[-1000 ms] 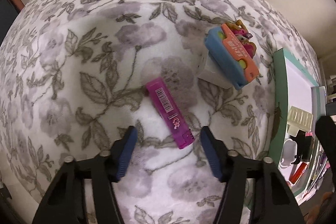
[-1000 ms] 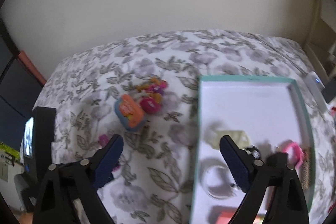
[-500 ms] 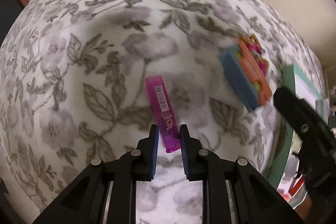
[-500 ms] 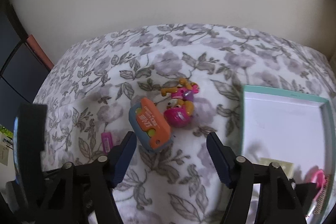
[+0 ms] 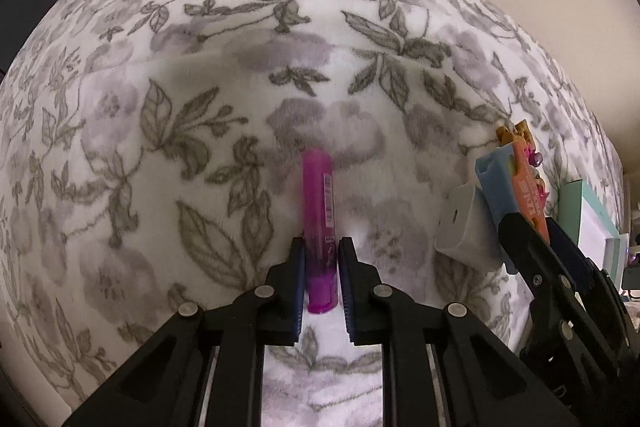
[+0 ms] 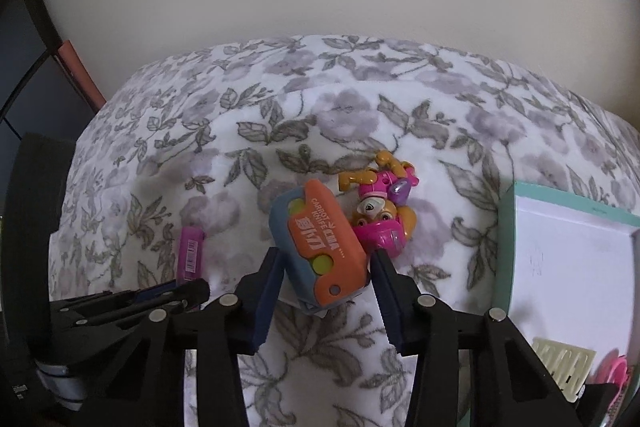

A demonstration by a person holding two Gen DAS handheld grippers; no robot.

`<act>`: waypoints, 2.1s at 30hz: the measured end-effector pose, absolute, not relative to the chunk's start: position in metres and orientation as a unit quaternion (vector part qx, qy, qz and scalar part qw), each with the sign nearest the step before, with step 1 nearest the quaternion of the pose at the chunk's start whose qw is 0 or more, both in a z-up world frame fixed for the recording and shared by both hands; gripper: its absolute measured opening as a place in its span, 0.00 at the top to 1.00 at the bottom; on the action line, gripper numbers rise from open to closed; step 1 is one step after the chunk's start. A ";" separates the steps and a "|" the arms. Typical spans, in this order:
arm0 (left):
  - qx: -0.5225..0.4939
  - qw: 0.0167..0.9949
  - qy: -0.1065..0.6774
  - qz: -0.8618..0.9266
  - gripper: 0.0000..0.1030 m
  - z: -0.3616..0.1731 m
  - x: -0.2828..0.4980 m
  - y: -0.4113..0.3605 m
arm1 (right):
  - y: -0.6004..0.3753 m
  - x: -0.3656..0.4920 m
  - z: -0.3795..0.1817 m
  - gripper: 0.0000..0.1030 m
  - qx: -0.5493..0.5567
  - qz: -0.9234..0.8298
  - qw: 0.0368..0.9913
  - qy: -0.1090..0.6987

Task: Organize rigid objects
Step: 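Grasp the pink tube with the left tool while the right tool grasps the orange-blue toy phone, then lift both held items and carry them over the tray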

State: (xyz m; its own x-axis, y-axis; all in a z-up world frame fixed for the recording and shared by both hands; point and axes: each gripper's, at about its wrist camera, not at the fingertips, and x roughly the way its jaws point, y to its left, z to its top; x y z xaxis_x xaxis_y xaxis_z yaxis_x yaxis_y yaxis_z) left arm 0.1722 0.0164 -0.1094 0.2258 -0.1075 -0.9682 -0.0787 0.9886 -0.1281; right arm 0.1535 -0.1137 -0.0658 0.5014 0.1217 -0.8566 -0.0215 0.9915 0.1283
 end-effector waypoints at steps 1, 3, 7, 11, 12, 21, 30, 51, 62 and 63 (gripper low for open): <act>-0.074 0.780 0.621 -0.009 0.84 -0.109 0.176 0.017 | -0.114 0.153 -0.066 0.56 0.051 0.043 0.866 0.496; -0.077 0.781 0.620 -0.009 0.84 -0.113 0.171 0.015 | -0.115 0.153 -0.064 0.59 0.057 0.045 0.866 0.494; -0.092 0.777 0.622 -0.013 0.85 -0.112 0.176 0.025 | -0.120 0.151 -0.058 0.61 0.067 0.051 0.866 0.492; -0.103 0.778 0.619 -0.015 0.85 -0.114 0.180 0.034 | -0.123 0.150 -0.053 0.63 0.073 0.055 0.865 0.493; -0.108 0.779 0.618 -0.016 0.85 -0.112 0.180 0.036 | -0.125 0.149 -0.051 0.63 0.077 0.057 0.865 0.493; -0.131 0.790 0.599 -0.028 0.85 -0.082 0.174 0.050 | -0.137 0.147 -0.034 0.97 0.094 0.062 0.866 0.488; -0.131 0.792 0.596 -0.024 0.85 -0.074 0.170 0.050 | -0.136 0.148 -0.040 0.97 0.107 0.067 0.862 0.491; -0.139 0.772 0.621 0.002 0.85 -0.103 0.210 0.062 | -0.095 0.221 -0.059 0.65 0.013 0.083 0.826 0.557; -0.138 0.763 0.632 -0.004 0.85 -0.106 0.218 0.065 | -0.089 0.235 -0.088 0.51 -0.024 0.070 0.789 0.610; -0.139 0.762 0.632 -0.005 0.85 -0.106 0.219 0.064 | -0.088 0.234 -0.089 0.51 -0.029 0.068 0.787 0.612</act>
State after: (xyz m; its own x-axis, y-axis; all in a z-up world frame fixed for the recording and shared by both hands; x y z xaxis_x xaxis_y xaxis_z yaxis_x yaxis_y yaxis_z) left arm 0.2190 0.0643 -0.1065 0.2003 -0.1843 -0.9622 -0.1676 0.9612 -0.2190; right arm 0.2343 -0.0881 -0.0888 0.2410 0.0714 -0.9679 -0.1435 0.9889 0.0372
